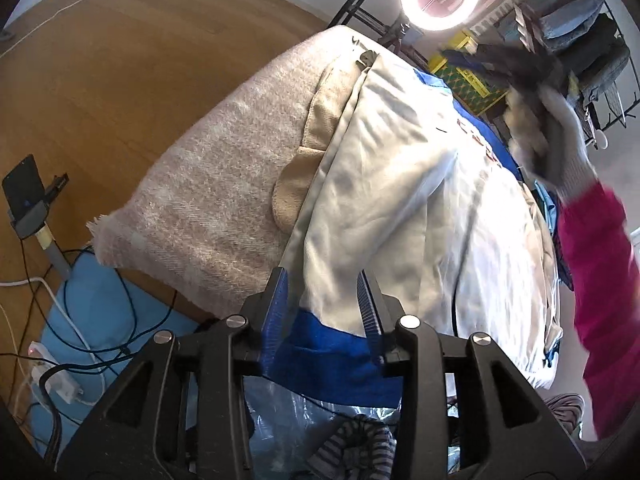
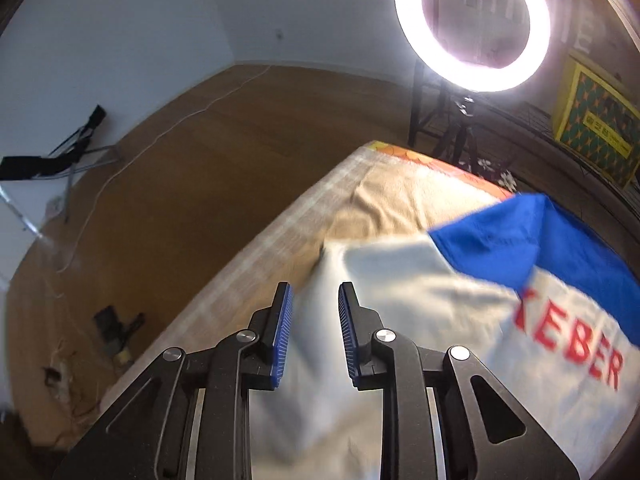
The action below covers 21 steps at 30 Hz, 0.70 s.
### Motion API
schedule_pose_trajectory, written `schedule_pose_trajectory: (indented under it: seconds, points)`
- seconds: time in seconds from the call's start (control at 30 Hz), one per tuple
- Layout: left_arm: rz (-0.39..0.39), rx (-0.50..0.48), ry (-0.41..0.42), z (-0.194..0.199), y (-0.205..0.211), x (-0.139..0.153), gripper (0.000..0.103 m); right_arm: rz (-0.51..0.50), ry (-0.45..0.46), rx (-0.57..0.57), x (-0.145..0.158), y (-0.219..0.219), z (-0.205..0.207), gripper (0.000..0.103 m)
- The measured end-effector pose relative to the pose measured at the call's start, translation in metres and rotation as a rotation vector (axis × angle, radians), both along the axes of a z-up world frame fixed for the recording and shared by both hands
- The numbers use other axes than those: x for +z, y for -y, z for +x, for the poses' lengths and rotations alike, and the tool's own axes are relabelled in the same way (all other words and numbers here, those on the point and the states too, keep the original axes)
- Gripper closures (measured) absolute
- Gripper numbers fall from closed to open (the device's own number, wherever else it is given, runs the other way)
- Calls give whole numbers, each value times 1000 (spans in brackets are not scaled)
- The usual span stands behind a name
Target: Fold large clothes
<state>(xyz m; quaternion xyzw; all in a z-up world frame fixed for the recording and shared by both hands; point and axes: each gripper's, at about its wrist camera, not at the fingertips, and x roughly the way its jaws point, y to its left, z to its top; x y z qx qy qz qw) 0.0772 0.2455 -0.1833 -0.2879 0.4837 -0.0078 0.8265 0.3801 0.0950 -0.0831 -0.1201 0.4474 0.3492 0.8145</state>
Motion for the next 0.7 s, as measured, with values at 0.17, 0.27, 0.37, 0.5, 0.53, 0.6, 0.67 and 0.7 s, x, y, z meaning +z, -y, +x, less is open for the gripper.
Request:
schedule_pose_trajectory:
  seconds: [0.17, 0.27, 0.37, 0.5, 0.53, 0.6, 0.67, 0.7]
  points:
    - [-20, -5, -61, 7, 1, -16, 66, -32, -62, 20, -20, 46, -49, 81]
    - [-7, 1, -96, 7, 1, -27, 66, -70, -97, 57, -50, 54, -76, 81]
    - [-1, 19, -97, 8, -4, -30, 66, -179, -117, 110, -86, 53, -98, 81]
    - [-1, 26, -77, 16, -6, -30, 66, -229, -60, 118, -91, 57, -112, 81]
    - [-8, 18, -72, 19, -7, -30, 66, -217, -59, 106, -85, 58, -112, 81]
    - [-37, 19, -69, 26, -9, -33, 66, -183, -57, 100, -76, 63, -120, 81]
    - [-70, 24, -71, 32, -13, -36, 66, -140, -72, 115, -65, 65, -131, 81]
    - [-85, 28, -72, 34, -15, -38, 66, -114, -86, 131, -60, 65, -140, 81]
